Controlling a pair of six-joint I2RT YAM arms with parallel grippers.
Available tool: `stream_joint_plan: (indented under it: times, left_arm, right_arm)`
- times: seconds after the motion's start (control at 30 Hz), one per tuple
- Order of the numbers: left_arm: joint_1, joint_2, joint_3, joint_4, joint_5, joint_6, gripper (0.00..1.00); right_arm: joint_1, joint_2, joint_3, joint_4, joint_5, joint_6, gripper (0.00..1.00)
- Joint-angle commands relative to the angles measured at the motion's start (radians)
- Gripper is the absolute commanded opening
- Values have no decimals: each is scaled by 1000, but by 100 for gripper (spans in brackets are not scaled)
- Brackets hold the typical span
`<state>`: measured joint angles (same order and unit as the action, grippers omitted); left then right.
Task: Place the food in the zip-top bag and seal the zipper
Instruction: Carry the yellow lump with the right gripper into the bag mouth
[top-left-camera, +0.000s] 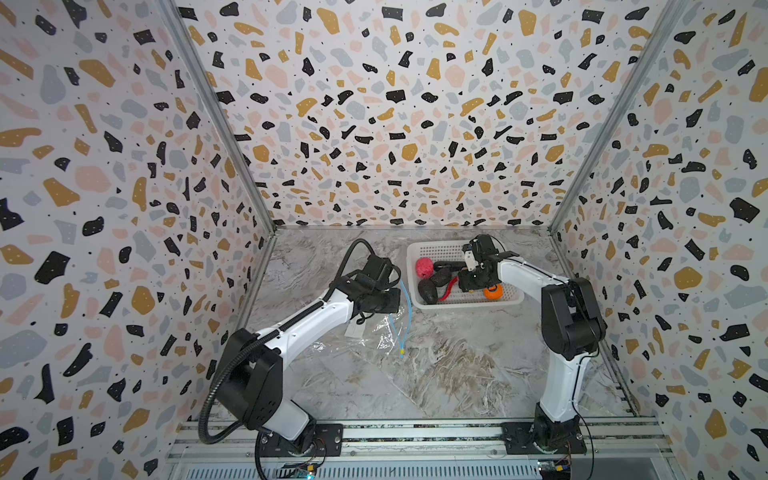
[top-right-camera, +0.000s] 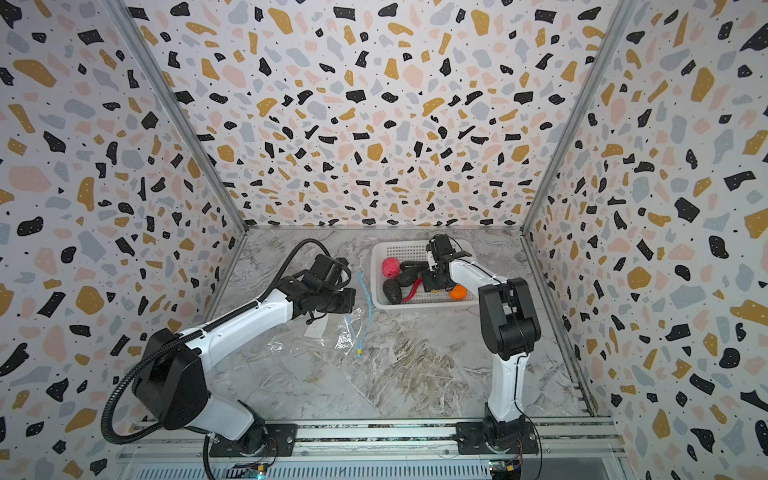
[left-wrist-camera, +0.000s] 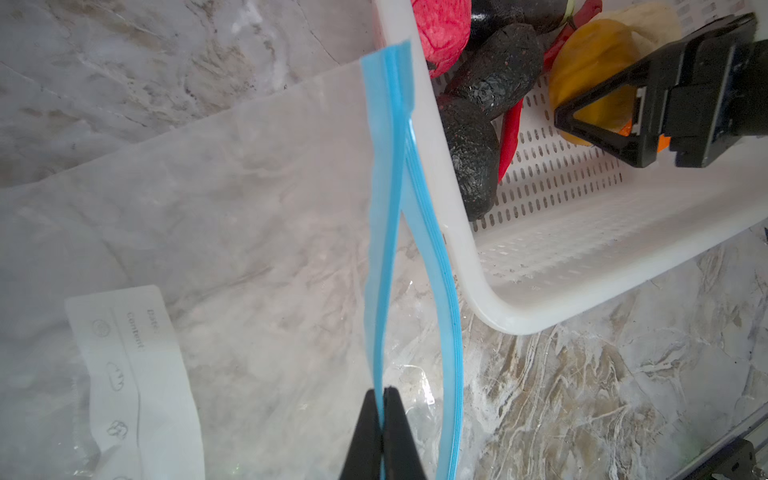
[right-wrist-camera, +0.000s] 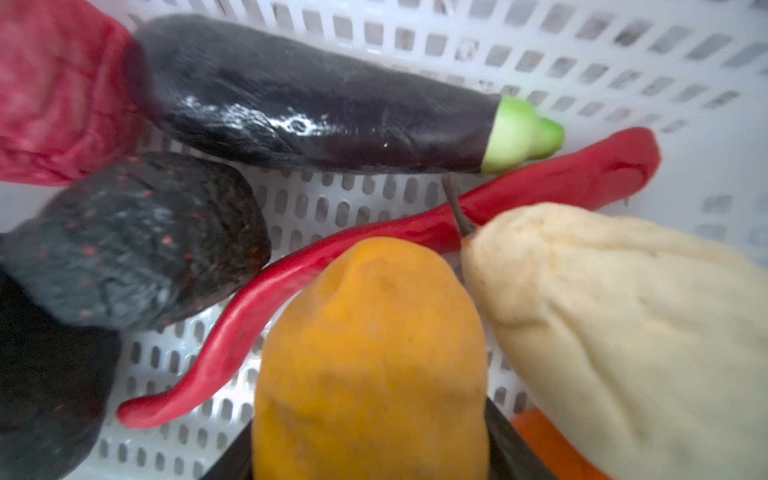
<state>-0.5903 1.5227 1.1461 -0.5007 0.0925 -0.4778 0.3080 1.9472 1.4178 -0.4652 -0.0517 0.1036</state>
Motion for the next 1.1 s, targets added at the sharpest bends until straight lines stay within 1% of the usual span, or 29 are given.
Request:
stream_joint_plan:
  times: [0.0, 0.07, 0.13, 0.2, 0.3, 0.47, 0.67, 0.87, 1.07]
  left_arm:
    - [-1, 13, 24, -4, 6, -15, 0]
    - [0, 19, 31, -7, 7, -18, 0]
    - [-1, 25, 41, -8, 7, -21, 0]
    - [0, 31, 53, -10, 7, -26, 0]
    - [-1, 43, 79, -21, 4, -28, 0]
    - [-1, 44, 105, -13, -3, -49, 0]
    - [3, 34, 126, -9, -8, -64, 0]
    - [4, -2, 112, -1, -31, -76, 0]
    - [4, -31, 94, 5, -34, -83, 0]
  right_arm:
    - [-7, -121, -31, 24, -51, 39, 60]
    - [-7, -172, -74, 48, -93, 58, 60]
    - [-7, -234, -141, 105, -175, 88, 59]
    - [6, -308, -231, 198, -280, 135, 58]
    - [77, -387, -321, 323, -341, 196, 57]
    - [182, -455, -395, 471, -384, 259, 56]
    - [274, -465, -451, 615, -422, 316, 54]
    - [328, -420, -449, 648, -441, 339, 54]
    - [368, -392, -444, 653, -428, 343, 53]
